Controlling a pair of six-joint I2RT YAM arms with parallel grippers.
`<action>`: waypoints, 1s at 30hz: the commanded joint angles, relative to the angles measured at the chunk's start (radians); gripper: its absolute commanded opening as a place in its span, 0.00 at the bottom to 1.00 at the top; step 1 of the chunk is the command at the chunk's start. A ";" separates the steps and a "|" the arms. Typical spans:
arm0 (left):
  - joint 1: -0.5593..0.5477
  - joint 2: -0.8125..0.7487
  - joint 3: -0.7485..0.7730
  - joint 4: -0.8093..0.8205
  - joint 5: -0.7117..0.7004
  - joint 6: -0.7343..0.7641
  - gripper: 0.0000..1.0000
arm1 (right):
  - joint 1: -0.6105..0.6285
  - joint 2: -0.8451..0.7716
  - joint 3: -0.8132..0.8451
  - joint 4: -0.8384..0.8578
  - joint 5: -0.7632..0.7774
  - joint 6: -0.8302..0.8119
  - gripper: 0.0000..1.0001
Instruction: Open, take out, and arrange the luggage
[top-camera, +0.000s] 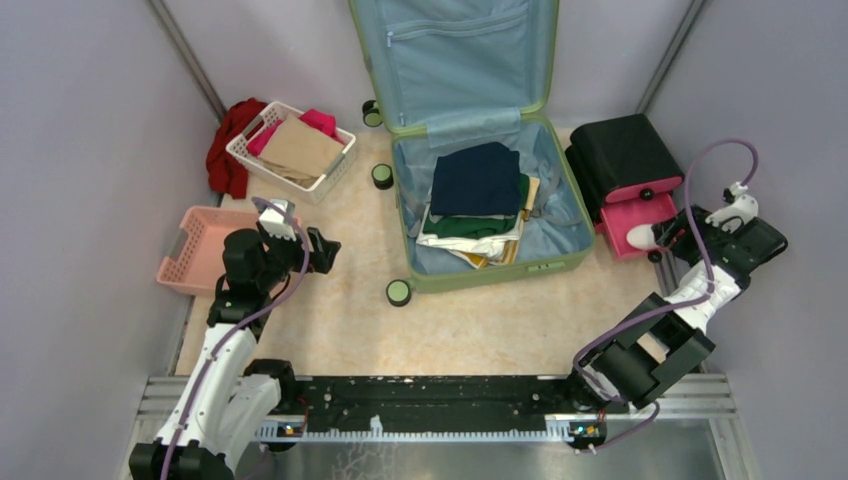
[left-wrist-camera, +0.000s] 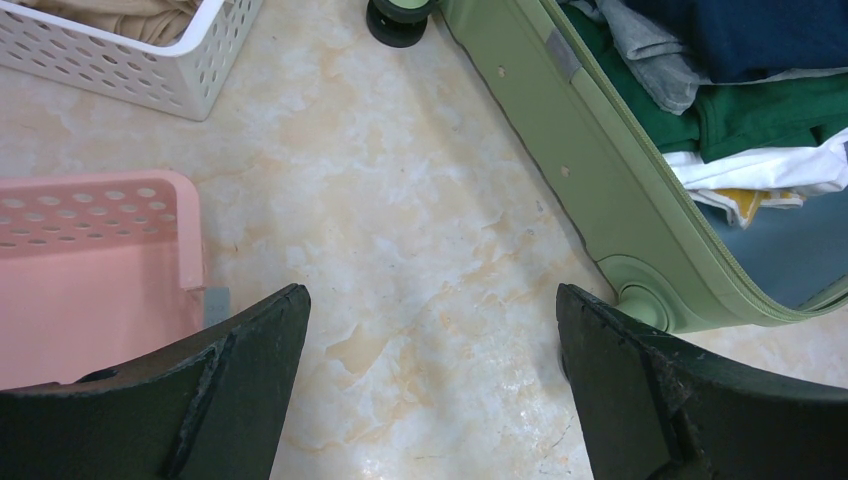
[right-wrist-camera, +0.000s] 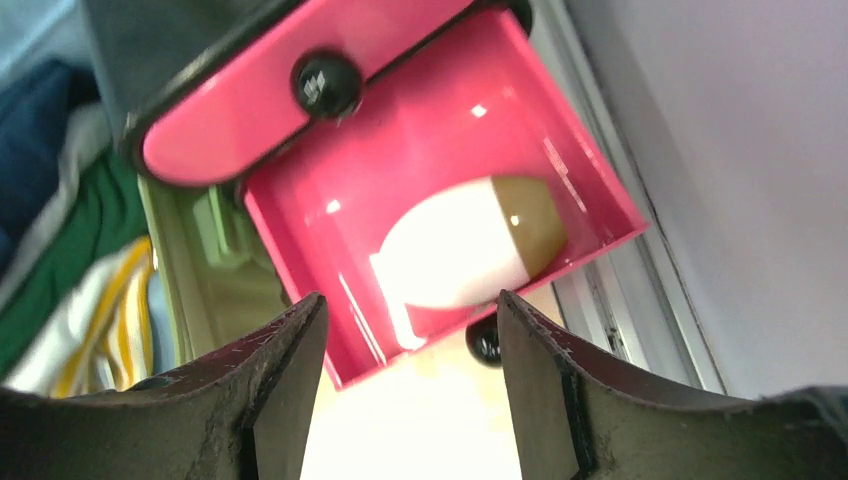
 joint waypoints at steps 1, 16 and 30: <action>-0.004 -0.006 0.032 0.009 0.003 0.010 0.99 | -0.052 -0.012 0.060 -0.175 -0.223 -0.311 0.61; -0.004 -0.003 0.031 0.010 0.004 0.013 0.99 | -0.106 0.110 0.029 -0.291 -0.168 -0.647 0.60; -0.004 0.004 0.032 0.011 0.006 0.009 0.99 | -0.105 0.231 0.029 -0.169 -0.163 -0.659 0.42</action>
